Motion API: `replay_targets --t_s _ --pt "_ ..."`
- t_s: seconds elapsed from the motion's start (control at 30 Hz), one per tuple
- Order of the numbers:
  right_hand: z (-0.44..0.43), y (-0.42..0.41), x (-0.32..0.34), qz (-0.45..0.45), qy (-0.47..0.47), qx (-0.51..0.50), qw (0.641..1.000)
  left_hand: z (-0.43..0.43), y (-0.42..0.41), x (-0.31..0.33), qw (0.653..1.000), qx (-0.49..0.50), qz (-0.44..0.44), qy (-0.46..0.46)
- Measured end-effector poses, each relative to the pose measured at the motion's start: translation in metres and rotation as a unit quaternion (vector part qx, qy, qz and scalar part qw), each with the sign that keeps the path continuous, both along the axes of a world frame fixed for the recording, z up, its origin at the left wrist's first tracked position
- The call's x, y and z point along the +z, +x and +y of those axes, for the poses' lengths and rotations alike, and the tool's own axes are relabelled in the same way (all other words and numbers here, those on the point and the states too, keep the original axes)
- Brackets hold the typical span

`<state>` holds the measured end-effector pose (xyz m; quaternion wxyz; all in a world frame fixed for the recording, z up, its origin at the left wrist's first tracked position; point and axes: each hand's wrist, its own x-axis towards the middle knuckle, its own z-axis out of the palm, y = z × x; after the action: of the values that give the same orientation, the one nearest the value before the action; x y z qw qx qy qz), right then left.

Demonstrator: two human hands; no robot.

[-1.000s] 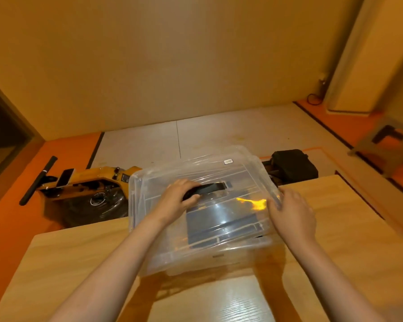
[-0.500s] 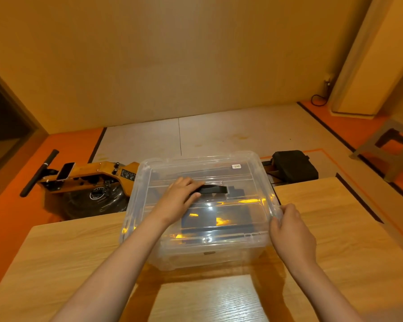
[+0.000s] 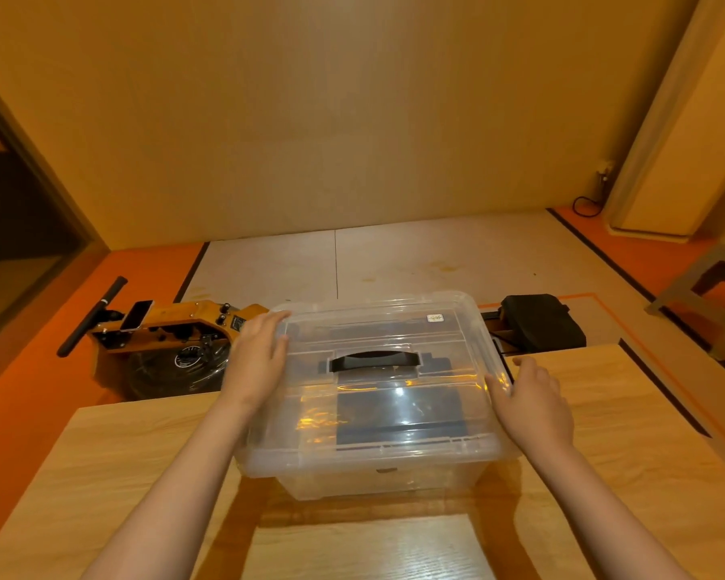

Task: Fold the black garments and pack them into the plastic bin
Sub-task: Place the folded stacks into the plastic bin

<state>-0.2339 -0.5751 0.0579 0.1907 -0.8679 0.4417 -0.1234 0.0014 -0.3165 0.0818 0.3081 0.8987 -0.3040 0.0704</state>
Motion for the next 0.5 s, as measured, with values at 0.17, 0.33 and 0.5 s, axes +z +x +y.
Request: replay_targets --t_s 0.17,0.33,0.5 --pt "-0.02 0.026 -0.012 0.059 0.094 -0.019 0.994 0.03 0.001 -0.029 0.972 0.134 0.184 0.062" --pt "-0.022 0.029 -0.019 0.036 0.161 -0.044 0.985 0.031 0.009 -0.044 0.912 0.229 0.34 0.022" --pt "-0.016 0.025 -0.013 0.054 0.018 -0.041 0.997 0.031 0.005 -0.044 0.94 0.254 0.18 0.137"
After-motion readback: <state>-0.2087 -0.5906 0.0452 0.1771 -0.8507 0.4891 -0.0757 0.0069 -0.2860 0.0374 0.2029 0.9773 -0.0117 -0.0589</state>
